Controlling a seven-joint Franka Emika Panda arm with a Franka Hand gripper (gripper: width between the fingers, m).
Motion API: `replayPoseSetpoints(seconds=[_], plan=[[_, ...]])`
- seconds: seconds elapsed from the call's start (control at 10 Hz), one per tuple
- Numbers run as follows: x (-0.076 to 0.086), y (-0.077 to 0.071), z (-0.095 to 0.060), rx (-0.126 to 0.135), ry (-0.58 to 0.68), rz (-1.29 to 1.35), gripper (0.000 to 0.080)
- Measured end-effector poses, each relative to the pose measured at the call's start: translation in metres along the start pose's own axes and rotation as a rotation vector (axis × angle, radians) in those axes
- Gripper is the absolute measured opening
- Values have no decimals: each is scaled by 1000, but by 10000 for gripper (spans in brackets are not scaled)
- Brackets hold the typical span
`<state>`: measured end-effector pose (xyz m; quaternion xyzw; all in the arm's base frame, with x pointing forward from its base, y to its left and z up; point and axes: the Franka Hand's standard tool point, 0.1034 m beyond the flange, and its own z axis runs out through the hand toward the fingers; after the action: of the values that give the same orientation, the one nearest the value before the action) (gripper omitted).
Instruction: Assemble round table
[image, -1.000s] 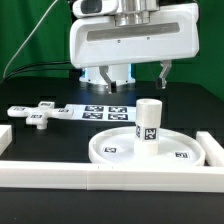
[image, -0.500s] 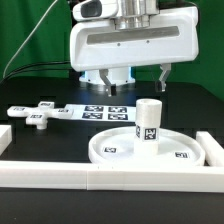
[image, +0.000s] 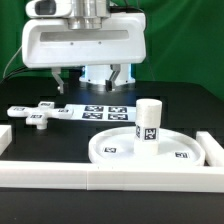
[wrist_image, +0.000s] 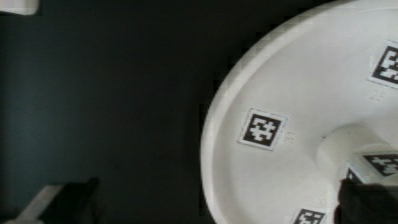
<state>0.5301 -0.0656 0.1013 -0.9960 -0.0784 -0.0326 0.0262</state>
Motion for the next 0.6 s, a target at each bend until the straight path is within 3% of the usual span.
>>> replayPoseSetpoints(seconds=[0.2,0.3,0.4,0.6], plan=[[0,1,0,-1,-1,-3,649],[-3,6,1,-11,-9,-162,649],[-17,21,5,-6,-25,-229,649],[-58,54,13,31,-36,-236,649]])
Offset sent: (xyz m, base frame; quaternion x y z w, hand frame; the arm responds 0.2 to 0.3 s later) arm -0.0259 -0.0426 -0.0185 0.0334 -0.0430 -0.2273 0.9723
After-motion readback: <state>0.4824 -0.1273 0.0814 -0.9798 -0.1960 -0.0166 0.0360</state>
